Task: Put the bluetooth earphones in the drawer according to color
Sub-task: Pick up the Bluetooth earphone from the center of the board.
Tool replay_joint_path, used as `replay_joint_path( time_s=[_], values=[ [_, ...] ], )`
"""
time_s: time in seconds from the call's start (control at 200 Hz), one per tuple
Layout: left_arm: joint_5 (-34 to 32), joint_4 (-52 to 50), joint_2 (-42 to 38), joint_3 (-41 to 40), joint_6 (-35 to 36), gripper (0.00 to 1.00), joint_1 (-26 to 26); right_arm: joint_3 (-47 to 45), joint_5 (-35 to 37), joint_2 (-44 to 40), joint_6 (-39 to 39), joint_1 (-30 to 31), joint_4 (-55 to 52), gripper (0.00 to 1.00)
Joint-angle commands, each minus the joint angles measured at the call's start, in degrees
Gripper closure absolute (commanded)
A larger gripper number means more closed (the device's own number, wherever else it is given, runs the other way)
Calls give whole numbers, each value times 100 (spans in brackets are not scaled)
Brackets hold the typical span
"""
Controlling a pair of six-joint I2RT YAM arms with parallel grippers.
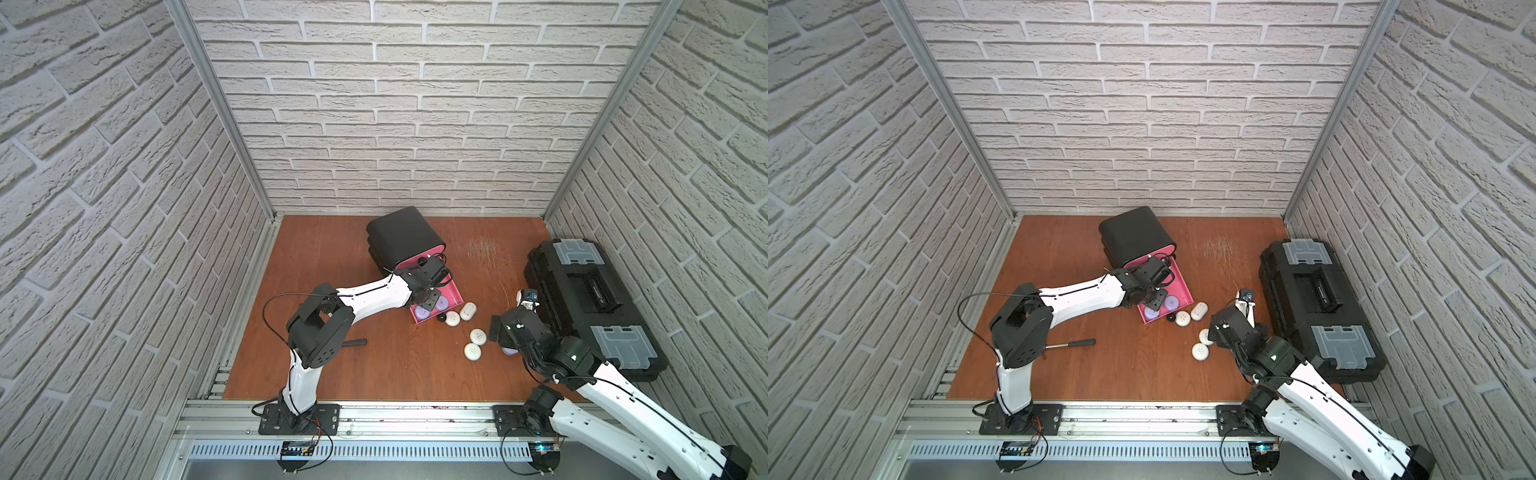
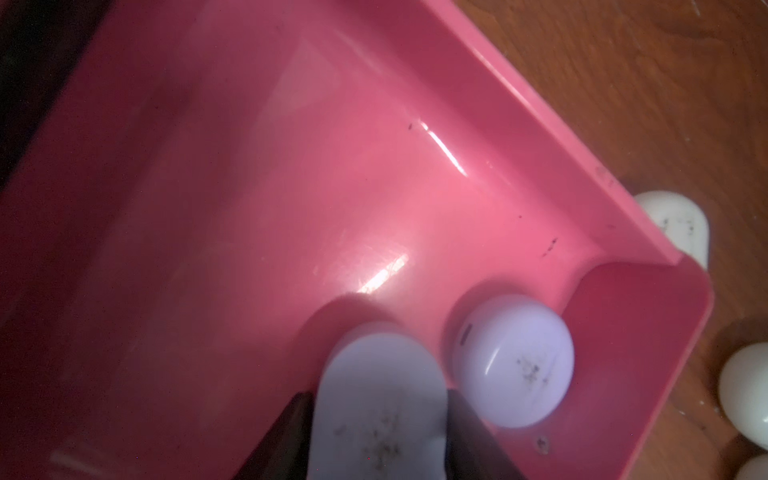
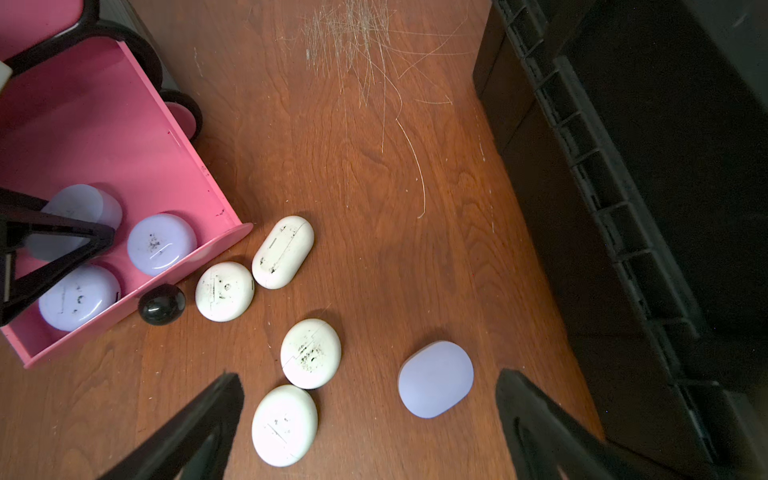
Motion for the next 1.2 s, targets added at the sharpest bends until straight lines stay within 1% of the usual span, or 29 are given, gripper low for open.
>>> replay_joint_path(
  time_s=[0.0, 0.135, 0.265, 0.54, 0.705, 0.8, 0.875, 0.99, 1.025, 1.11, 1.195],
  values=[
    [-146, -34, 9, 159, 82, 41, 59, -47, -86, 68, -48, -79, 248, 1],
    [-275, -96, -138, 126, 91, 37, 55, -67, -210, 186, -50, -171, 324, 1],
    [-460, -200, -315, 99, 112, 37, 66, -95, -447, 320, -70, -341, 442, 1],
    [-716, -175, -898, -239, 105, 37, 62, -150, -771, 576, -161, -765, 541, 1],
    [-748, -132, -1332, -538, 43, 37, 68, -279, -887, 596, -84, -1078, 539, 1],
    [-554, 9, -1719, -852, -11, 36, 66, -341, -876, 605, 118, -1268, 436, 1],
    [-484, 66, -2080, -1146, -71, 29, 67, -398, -981, 587, 125, -1413, 466, 0],
    [-302, 226, -2722, -1674, -116, 23, 56, -473, -1058, 574, 293, -1629, 424, 0],
    [-291, 248, -2911, -1846, -125, 18, 53, -510, -1118, 561, 338, -1699, 443, 0],
    [-320, 368, -3347, -2242, -102, 2, 60, -619, -1279, 543, 484, -1839, 524, 0],
    [-495, 533, -3716, -2671, -39, 2, 59, -707, -1428, 618, 628, -1988, 568, 3]
  ],
)
